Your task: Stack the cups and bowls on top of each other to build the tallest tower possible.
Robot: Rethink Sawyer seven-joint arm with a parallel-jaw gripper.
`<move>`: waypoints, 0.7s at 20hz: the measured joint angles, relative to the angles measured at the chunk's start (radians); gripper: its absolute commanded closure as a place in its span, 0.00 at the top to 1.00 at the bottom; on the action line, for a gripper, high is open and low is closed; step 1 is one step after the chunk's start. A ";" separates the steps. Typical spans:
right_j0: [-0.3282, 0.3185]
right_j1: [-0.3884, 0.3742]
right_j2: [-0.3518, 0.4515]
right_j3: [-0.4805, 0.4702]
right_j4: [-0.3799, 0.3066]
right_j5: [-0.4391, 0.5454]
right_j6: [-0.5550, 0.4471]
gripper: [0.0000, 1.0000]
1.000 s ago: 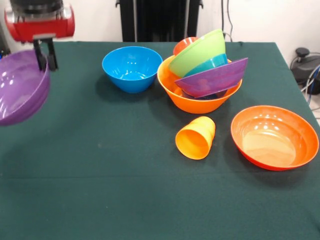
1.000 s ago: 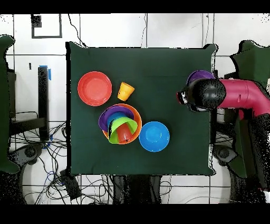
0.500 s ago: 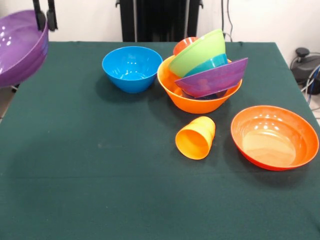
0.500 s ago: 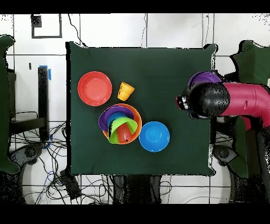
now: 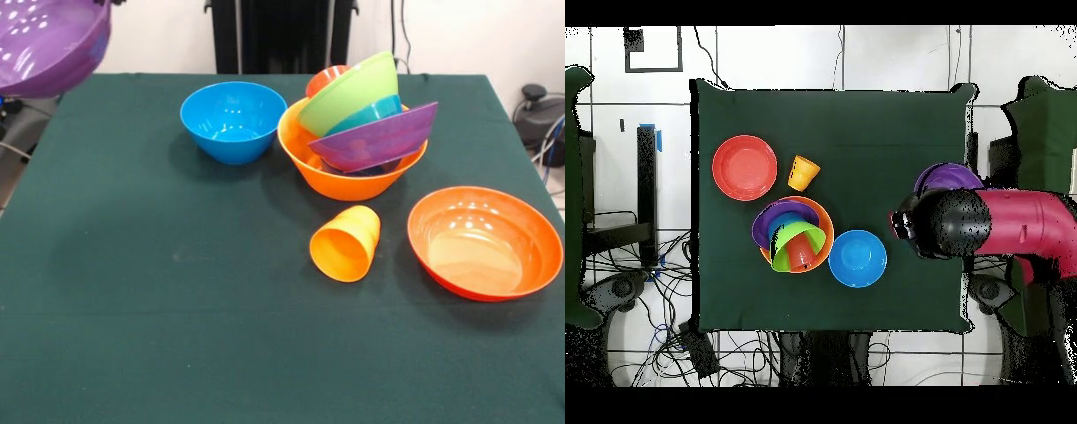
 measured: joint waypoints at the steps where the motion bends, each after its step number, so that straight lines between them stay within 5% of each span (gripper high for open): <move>1: 0.001 -0.005 0.000 0.009 0.002 -0.002 0.000 0.00; 14: 0.086 -0.056 -0.039 0.146 0.055 -0.041 0.011 0.00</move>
